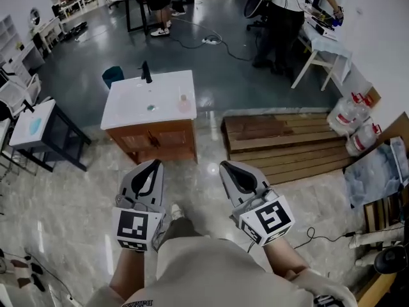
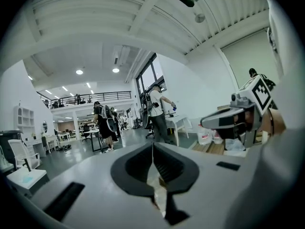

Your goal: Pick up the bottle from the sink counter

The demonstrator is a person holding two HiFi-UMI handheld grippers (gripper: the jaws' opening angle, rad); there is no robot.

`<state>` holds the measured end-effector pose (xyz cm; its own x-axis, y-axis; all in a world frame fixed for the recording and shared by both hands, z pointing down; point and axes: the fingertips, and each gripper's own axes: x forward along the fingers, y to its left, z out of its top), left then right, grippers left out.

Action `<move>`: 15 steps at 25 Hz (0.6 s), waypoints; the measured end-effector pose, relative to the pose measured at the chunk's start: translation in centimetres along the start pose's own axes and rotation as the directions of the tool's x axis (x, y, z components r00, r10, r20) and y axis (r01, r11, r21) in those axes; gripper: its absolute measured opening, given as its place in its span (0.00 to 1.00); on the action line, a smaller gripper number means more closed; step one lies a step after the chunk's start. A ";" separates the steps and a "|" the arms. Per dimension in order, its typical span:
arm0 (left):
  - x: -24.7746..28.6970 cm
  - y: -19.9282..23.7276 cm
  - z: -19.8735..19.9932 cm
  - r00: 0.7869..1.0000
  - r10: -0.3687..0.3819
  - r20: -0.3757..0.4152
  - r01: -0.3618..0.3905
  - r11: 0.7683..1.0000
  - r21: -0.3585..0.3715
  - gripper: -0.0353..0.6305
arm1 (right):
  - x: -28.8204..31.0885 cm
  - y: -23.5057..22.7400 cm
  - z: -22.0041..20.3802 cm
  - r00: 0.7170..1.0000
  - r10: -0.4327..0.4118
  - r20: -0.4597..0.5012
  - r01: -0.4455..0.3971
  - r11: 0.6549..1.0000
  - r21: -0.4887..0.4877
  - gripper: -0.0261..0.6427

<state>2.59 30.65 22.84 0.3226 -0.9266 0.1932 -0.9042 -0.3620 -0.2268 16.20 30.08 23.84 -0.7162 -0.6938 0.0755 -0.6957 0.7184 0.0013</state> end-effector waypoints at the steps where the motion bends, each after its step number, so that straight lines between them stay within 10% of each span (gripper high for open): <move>1: 0.1 0.0 -0.1 1.000 0.002 0.001 -0.002 1.000 0.001 0.07 | 0.2 -0.1 -0.1 1.000 0.004 0.003 -0.004 1.000 -0.005 0.03; 15: 3.9 3.8 -1.4 0.997 0.050 0.064 -0.049 0.999 -0.022 0.07 | 5.1 -3.6 -1.4 0.999 -0.041 0.024 0.041 0.999 0.029 0.03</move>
<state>0.02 25.76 24.03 0.2939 -0.9483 0.1202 -0.9249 -0.3139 -0.2147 15.15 24.04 25.61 -0.6880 -0.7239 0.0511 -0.7255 0.6878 -0.0242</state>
